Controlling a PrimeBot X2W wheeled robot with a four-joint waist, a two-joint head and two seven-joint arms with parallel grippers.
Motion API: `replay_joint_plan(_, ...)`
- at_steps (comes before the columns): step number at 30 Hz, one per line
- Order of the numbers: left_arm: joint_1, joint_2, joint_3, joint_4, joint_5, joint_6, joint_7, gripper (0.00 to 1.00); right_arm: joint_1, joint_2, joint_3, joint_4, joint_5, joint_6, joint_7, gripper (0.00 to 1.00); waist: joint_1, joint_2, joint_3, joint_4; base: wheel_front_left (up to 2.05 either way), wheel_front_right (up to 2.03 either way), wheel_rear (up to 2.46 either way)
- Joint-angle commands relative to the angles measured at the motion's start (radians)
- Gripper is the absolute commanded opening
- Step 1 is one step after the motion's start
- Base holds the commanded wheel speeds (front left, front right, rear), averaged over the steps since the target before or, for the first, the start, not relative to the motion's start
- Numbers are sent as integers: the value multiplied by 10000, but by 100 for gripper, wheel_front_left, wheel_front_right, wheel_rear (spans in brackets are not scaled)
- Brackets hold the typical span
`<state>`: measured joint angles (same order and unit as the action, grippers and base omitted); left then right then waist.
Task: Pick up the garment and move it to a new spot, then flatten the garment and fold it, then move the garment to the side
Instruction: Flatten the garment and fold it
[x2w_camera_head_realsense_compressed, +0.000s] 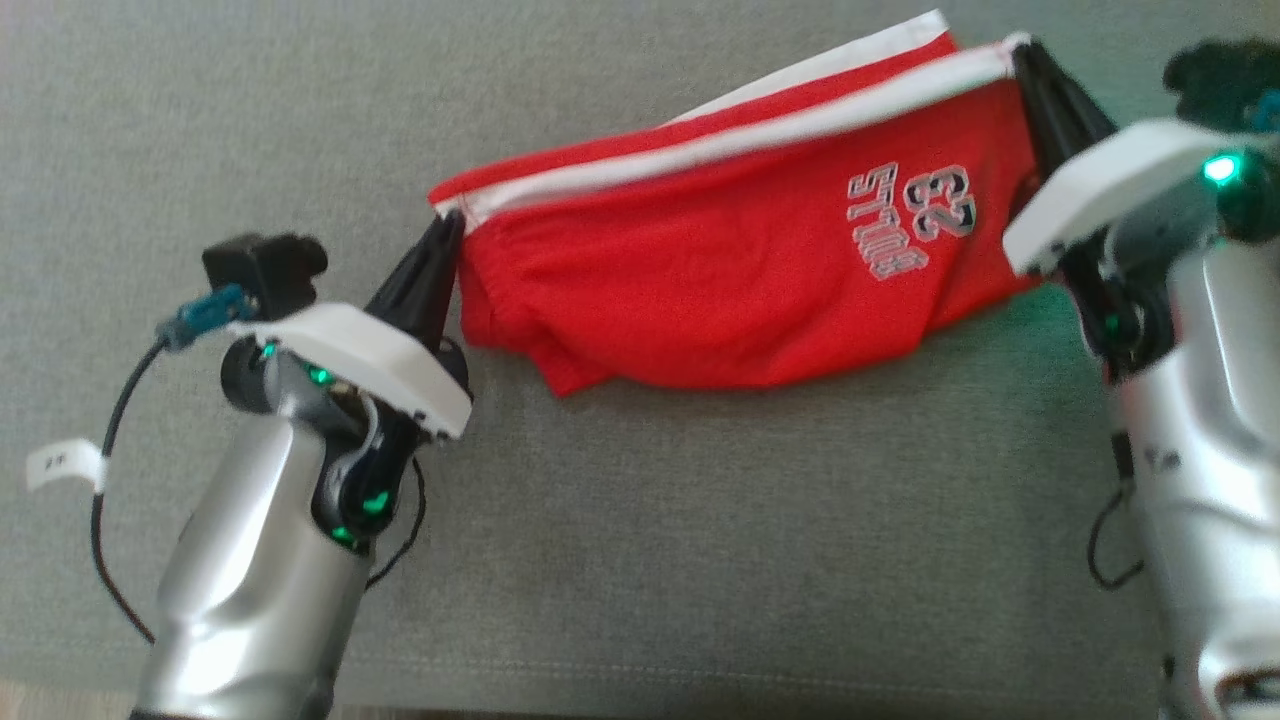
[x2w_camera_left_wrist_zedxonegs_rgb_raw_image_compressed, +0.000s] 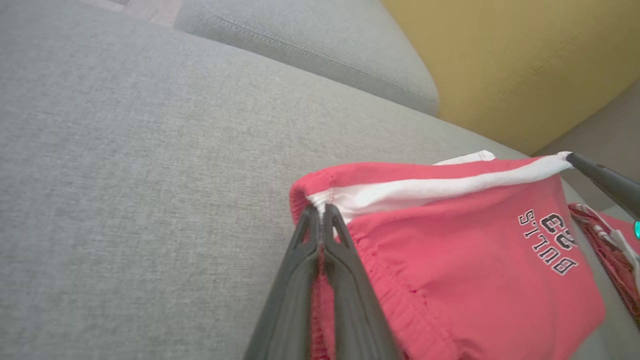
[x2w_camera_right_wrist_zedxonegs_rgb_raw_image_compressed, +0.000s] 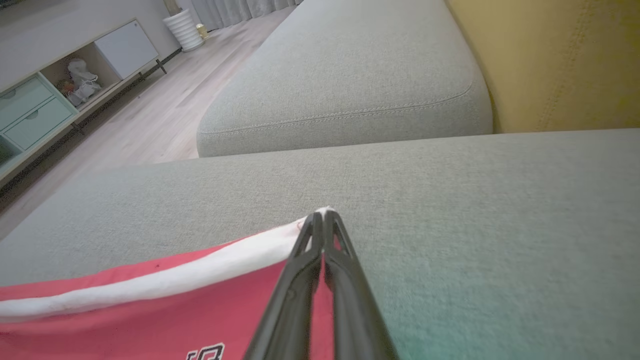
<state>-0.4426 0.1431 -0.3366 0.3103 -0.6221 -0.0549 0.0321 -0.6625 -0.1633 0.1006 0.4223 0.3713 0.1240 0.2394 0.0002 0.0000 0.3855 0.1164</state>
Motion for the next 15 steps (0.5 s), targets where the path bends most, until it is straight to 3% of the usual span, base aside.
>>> replay_joint_plan(1, -470, 163, 367, -48, -31, -86, -112, 0, -473, -32, 272, 54, 126, 67, -238, 0, -2, 0, 301, 231, 0, 0, 0)
replay_joint_plan(8, -1377, -22, 157, 1288, -43, -426, -638, 0, -2120, -67, 1265, 2269, 464, 67, -1211, 0, -2, 0, 713, 338, 0, 0, 0)
replay_joint_plan(9, -1462, -46, 118, 1441, -44, -461, -722, 4, -2264, -47, 1396, 2526, 550, 67, -1348, 0, -2, 0, 730, 338, 0, 0, 0)
replay_joint_plan(10, -1533, -75, 85, 1567, -48, -496, -848, 42, -2381, -41, 1521, 2763, 618, 67, -1492, 45, -2, 0, 736, 340, 0, 0, 0)
replay_joint_plan(11, -1568, -107, 61, 1700, -56, -517, -959, 78, -2478, -24, 1673, 2944, 679, 67, -1666, 100, -2, 0, 731, 333, 0, 0, 0)
replay_joint_plan(12, -1568, -150, 65, 1818, -96, -532, -1073, 100, -2540, -11, 1817, 3103, 741, 67, -1852, 100, -2, 0, 711, 319, 0, 0, 0)
replay_joint_plan(15, -1444, -166, 92, 2080, -54, -504, -1496, 100, -2562, -15, 2232, 3411, 889, 67, -2491, 100, -2, 0, 563, 233, 0, 0, 0)
